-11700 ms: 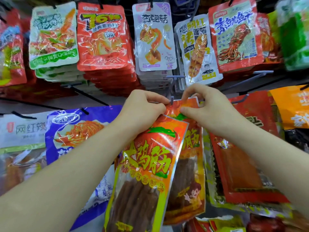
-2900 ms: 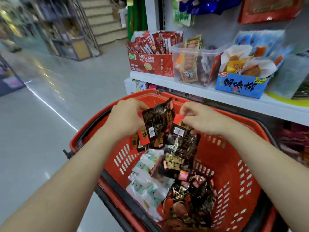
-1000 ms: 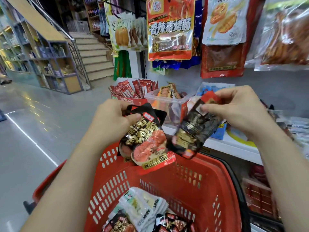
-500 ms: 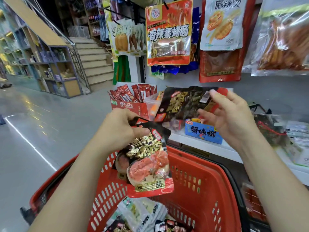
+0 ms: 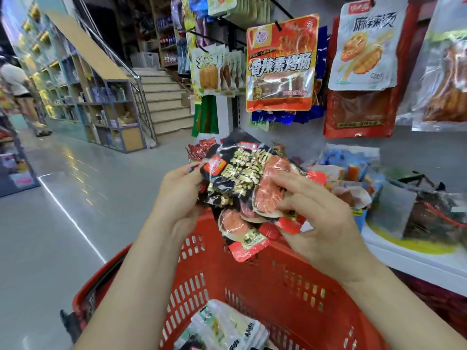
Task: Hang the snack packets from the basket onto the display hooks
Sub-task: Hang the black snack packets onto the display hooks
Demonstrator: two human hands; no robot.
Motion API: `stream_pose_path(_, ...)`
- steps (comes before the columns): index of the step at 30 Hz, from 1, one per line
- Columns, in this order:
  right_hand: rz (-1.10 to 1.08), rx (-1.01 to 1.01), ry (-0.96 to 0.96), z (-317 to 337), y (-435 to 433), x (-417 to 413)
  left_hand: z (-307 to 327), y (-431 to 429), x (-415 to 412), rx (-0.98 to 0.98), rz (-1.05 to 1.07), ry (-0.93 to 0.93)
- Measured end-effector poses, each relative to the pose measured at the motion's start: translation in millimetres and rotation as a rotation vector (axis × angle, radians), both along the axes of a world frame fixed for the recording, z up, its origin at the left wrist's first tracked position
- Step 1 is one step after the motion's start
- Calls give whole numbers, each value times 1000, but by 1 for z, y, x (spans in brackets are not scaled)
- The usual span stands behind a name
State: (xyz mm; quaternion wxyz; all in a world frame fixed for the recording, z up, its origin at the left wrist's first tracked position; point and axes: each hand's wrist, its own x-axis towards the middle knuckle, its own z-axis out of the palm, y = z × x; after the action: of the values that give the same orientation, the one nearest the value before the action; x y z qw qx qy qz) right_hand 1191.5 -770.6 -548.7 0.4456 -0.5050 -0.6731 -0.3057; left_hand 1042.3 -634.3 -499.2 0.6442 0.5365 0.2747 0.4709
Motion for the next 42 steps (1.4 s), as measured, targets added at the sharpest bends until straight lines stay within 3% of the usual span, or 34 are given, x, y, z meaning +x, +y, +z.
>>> stream_pose_path(5, -157, -116, -33, -2, -3, -5, 0, 0, 2, 91, 7, 63)
stream_pose_path(12, -338, -406, -64, 6, 0, -28, -2, 2, 5, 695, -44, 192)
stream_pose_path(19, -342, -684, -91, 24, -11, -37, -8, 8, 4, 830, 15, 338)
stream_pose_path(21, -247, -817, 18, 33, -17, -34, -8, 6, 4, 836, 14, 325)
stream_pose_path(24, 54, -1026, 383, 51, -30, -19, -8, 0, 5, 873, -18, 330)
stream_pose_path(28, 16, -669, 793, 50, -33, 15, -3, -13, 8, 829, -159, 288)
stream_pose_path(32, 400, -733, 1224, 30, -25, 18, 2, -24, 15, 730, -170, 173)
stream_pose_path(34, 439, -685, 1256, 27, -22, 17, 2, -27, 18, 620, -101, 126)
stream_pose_path(37, 328, -660, 1166, 27, -19, 21, 0, -28, 20, 452, 52, 70)
stream_pose_path(42, 363, -537, 1120, 21, -11, 11, 1, -31, 27, 369, 174, 72)
